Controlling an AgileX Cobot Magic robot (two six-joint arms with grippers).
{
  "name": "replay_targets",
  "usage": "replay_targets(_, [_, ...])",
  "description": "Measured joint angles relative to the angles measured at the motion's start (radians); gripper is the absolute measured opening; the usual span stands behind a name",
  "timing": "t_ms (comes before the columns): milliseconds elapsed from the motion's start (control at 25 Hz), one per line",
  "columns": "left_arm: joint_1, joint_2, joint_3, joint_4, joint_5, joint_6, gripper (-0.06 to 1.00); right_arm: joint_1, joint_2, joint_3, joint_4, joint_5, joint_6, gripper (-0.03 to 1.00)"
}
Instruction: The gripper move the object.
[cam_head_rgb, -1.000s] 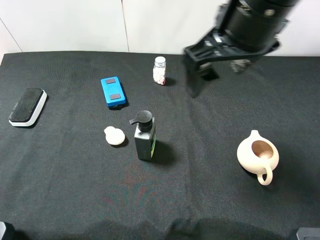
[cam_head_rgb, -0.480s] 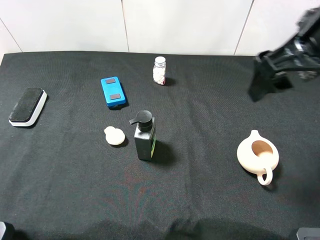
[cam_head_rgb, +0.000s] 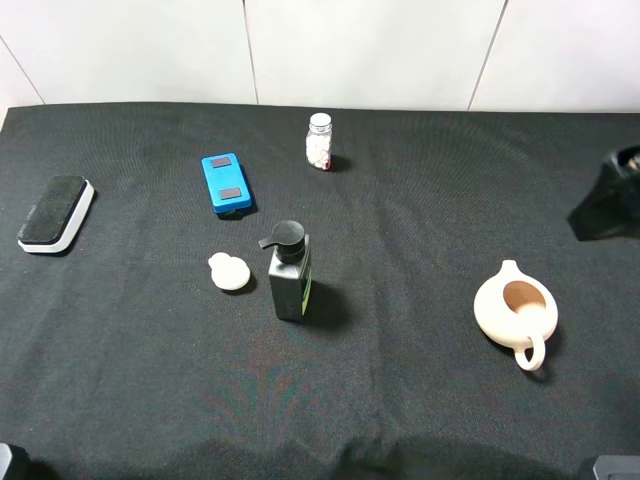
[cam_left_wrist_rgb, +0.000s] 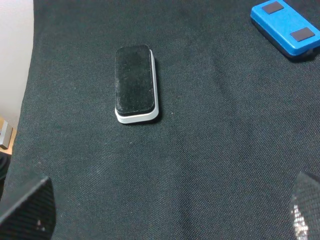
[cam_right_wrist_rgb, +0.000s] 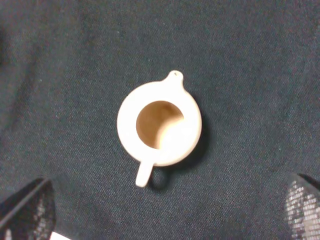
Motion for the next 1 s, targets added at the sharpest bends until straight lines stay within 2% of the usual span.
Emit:
replay_targets(640, [0.000,0.000,0.000,0.000,0.000,0.000,0.99,-0.006,-0.404,0.194,-0.001,-0.001,0.000,0.69])
replay_targets(760, [0.000,0.000,0.000,0.000,0.000,0.000,0.99,-0.057,-0.484,0.251,-0.001,-0.034,0.000,0.69])
replay_targets(1000, [0.000,0.000,0.000,0.000,0.000,0.000,0.99,-0.239,-0.627,0.320,-0.001,-0.100,0.000,0.69])
